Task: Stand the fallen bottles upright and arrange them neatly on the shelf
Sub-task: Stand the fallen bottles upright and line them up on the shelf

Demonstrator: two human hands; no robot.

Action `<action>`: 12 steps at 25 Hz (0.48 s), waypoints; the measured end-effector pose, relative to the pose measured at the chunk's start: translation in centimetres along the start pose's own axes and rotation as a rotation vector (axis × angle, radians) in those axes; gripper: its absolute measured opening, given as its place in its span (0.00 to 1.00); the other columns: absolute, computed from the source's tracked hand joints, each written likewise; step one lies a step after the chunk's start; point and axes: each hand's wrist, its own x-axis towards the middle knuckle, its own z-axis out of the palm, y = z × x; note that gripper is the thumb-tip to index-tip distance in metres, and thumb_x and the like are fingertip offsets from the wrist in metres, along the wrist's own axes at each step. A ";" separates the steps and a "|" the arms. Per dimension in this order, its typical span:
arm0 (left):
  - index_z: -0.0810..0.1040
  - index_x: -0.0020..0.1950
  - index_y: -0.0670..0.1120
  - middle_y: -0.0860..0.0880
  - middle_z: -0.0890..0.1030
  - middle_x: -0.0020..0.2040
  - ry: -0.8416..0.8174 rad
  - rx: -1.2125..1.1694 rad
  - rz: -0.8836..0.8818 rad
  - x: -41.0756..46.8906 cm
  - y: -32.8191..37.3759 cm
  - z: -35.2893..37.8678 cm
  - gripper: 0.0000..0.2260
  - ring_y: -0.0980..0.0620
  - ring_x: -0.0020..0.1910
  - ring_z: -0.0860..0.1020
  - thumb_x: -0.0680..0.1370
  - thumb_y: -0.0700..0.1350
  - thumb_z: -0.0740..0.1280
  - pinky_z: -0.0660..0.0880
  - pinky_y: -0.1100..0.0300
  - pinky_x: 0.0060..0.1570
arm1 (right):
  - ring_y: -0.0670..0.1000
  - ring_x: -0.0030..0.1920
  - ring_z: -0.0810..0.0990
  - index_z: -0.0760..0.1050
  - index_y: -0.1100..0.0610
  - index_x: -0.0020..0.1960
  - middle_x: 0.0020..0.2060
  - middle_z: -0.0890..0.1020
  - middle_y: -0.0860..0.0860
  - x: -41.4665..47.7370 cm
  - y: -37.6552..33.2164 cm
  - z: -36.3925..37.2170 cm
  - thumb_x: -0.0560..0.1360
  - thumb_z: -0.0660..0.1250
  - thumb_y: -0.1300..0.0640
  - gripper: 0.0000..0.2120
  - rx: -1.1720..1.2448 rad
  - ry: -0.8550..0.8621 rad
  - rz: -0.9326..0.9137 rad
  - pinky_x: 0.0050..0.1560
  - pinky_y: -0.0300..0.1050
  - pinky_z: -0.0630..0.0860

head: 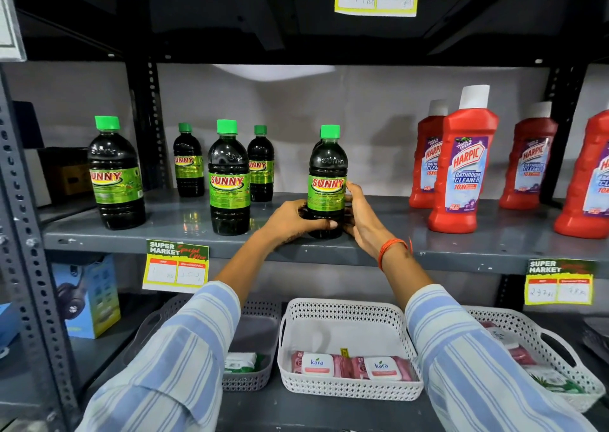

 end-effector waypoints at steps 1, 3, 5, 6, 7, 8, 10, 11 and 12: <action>0.80 0.58 0.50 0.50 0.84 0.51 -0.001 0.004 -0.001 -0.1 0.1 -0.1 0.19 0.54 0.51 0.80 0.68 0.51 0.76 0.75 0.58 0.57 | 0.46 0.43 0.79 0.76 0.51 0.43 0.41 0.81 0.51 -0.1 0.0 0.0 0.81 0.52 0.46 0.18 -0.007 0.003 -0.006 0.42 0.39 0.75; 0.80 0.57 0.49 0.49 0.84 0.51 -0.004 0.018 -0.005 -0.2 0.2 -0.1 0.19 0.53 0.51 0.80 0.68 0.51 0.76 0.75 0.58 0.56 | 0.46 0.42 0.79 0.76 0.51 0.43 0.41 0.81 0.51 -0.4 -0.1 0.2 0.81 0.52 0.46 0.18 -0.030 0.013 -0.003 0.43 0.39 0.75; 0.81 0.57 0.48 0.49 0.84 0.50 -0.003 0.020 -0.013 -0.1 0.0 -0.1 0.20 0.52 0.52 0.80 0.68 0.52 0.77 0.75 0.58 0.55 | 0.46 0.42 0.79 0.76 0.51 0.42 0.40 0.81 0.51 -0.9 -0.4 0.5 0.81 0.52 0.46 0.18 -0.039 0.047 0.006 0.43 0.39 0.75; 0.80 0.57 0.48 0.50 0.83 0.50 -0.014 0.020 -0.013 -0.2 0.0 -0.2 0.21 0.52 0.52 0.80 0.67 0.53 0.77 0.75 0.59 0.54 | 0.47 0.42 0.79 0.75 0.51 0.42 0.41 0.81 0.51 -1.0 -0.5 0.6 0.81 0.52 0.46 0.18 -0.047 0.070 0.004 0.44 0.40 0.75; 0.80 0.58 0.48 0.51 0.83 0.51 -0.034 0.021 -0.013 -0.4 0.2 -0.4 0.22 0.52 0.54 0.80 0.67 0.54 0.77 0.74 0.60 0.53 | 0.47 0.44 0.79 0.76 0.51 0.43 0.42 0.81 0.52 -1.1 -0.5 0.9 0.81 0.52 0.46 0.18 -0.047 0.104 -0.010 0.47 0.41 0.76; 0.78 0.59 0.48 0.52 0.82 0.52 -0.048 0.014 -0.013 -0.7 0.4 -0.5 0.23 0.52 0.55 0.79 0.67 0.54 0.77 0.72 0.62 0.53 | 0.48 0.47 0.80 0.76 0.52 0.45 0.46 0.82 0.53 -0.9 -0.4 1.1 0.80 0.53 0.44 0.18 -0.057 0.155 -0.048 0.52 0.45 0.77; 0.73 0.65 0.46 0.52 0.78 0.55 -0.025 -0.014 0.013 -1.8 1.1 -0.7 0.28 0.53 0.60 0.75 0.69 0.54 0.76 0.68 0.63 0.54 | 0.51 0.55 0.79 0.76 0.54 0.51 0.53 0.81 0.53 -0.6 0.3 1.9 0.76 0.55 0.40 0.19 -0.108 0.346 -0.190 0.62 0.54 0.74; 0.70 0.67 0.44 0.50 0.76 0.58 0.046 0.016 0.058 -2.5 1.2 -1.3 0.30 0.52 0.61 0.74 0.70 0.53 0.75 0.67 0.63 0.54 | 0.52 0.57 0.77 0.75 0.55 0.54 0.54 0.80 0.53 -0.7 0.6 3.0 0.74 0.56 0.40 0.21 -0.134 0.495 -0.297 0.64 0.56 0.72; 0.68 0.69 0.42 0.47 0.76 0.62 0.157 0.086 0.140 -3.2 0.9 -2.0 0.31 0.49 0.62 0.73 0.71 0.53 0.73 0.68 0.61 0.56 | 0.54 0.58 0.76 0.75 0.57 0.56 0.54 0.80 0.55 -1.0 0.6 4.5 0.74 0.57 0.42 0.22 -0.192 0.652 -0.448 0.65 0.55 0.71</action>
